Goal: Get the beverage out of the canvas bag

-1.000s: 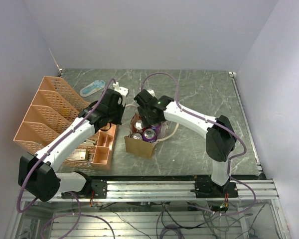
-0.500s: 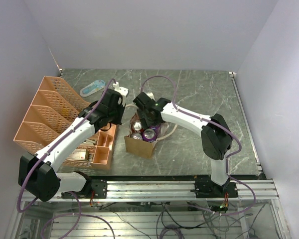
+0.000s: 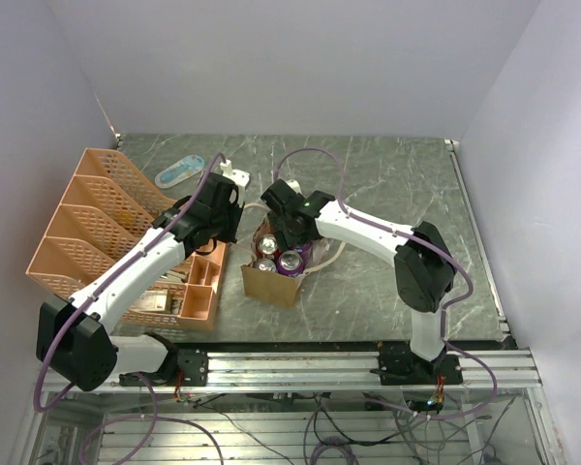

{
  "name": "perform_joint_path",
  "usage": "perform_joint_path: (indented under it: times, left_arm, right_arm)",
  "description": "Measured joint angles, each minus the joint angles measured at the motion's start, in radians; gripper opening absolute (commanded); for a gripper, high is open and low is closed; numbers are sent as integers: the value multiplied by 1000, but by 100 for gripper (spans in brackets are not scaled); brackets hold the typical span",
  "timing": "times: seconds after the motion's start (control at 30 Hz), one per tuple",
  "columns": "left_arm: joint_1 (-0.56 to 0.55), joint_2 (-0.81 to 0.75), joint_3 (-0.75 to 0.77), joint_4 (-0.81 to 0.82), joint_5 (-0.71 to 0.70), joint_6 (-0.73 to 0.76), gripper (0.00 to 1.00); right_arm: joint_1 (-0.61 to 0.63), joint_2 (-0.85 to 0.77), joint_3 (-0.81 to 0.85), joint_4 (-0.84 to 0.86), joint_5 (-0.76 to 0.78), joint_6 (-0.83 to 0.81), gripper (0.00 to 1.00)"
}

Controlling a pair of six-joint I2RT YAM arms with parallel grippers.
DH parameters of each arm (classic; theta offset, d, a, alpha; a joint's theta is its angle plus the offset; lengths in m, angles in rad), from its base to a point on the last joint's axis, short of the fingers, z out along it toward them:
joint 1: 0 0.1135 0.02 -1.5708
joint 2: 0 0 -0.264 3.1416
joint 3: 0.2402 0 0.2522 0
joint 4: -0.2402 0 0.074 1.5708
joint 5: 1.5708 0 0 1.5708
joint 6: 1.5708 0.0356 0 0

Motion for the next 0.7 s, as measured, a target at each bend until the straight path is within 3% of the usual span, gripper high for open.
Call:
perform_joint_path:
  times: [0.33, 0.7]
  left_arm:
    - [0, 5, 0, 0, 0, 0, 7]
    - [0, 8, 0, 0, 0, 0, 7]
  right_arm:
    - [-6, -92, -1, -27, -27, -3, 21]
    - [-18, -187, 51, -85, -60, -6, 18]
